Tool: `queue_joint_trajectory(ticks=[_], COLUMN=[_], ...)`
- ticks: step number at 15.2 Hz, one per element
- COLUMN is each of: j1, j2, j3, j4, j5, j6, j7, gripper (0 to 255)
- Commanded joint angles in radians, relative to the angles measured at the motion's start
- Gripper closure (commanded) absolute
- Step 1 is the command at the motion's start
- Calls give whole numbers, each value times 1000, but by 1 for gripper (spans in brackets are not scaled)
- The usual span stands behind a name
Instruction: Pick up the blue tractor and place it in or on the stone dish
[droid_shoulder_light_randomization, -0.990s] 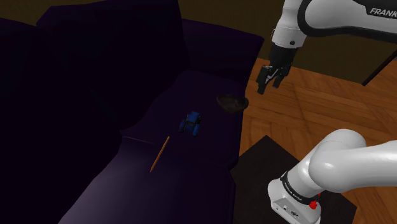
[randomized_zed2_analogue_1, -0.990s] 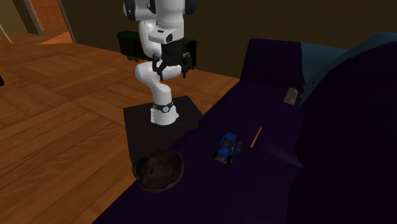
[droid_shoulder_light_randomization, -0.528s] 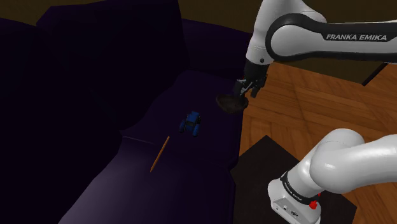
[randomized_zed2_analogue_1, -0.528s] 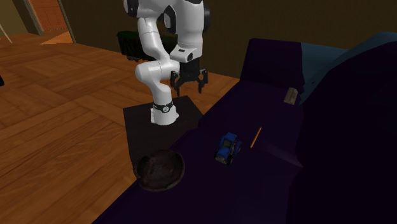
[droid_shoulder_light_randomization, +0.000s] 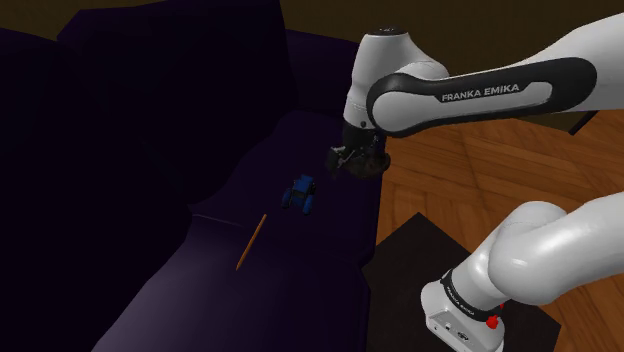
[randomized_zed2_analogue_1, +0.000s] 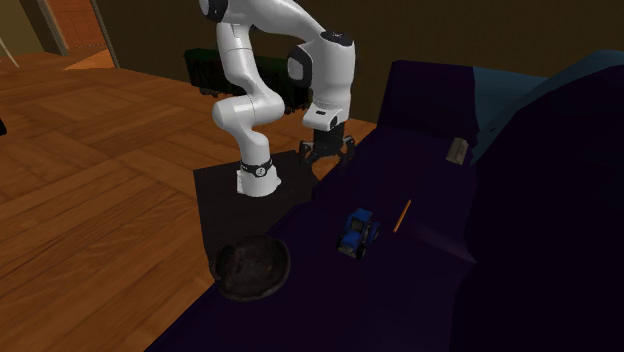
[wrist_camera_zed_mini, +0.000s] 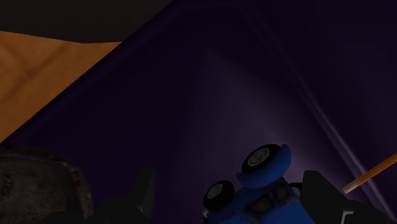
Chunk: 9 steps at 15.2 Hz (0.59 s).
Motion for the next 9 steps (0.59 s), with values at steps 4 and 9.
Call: queue_joint_trajectory(ticks=[4,9], j1=[4,8], j2=[173,335], j3=[63,106], j4=[36,100], j5=[-34,-105], j6=[165,275], j7=[89,186], gripper=[0,0])
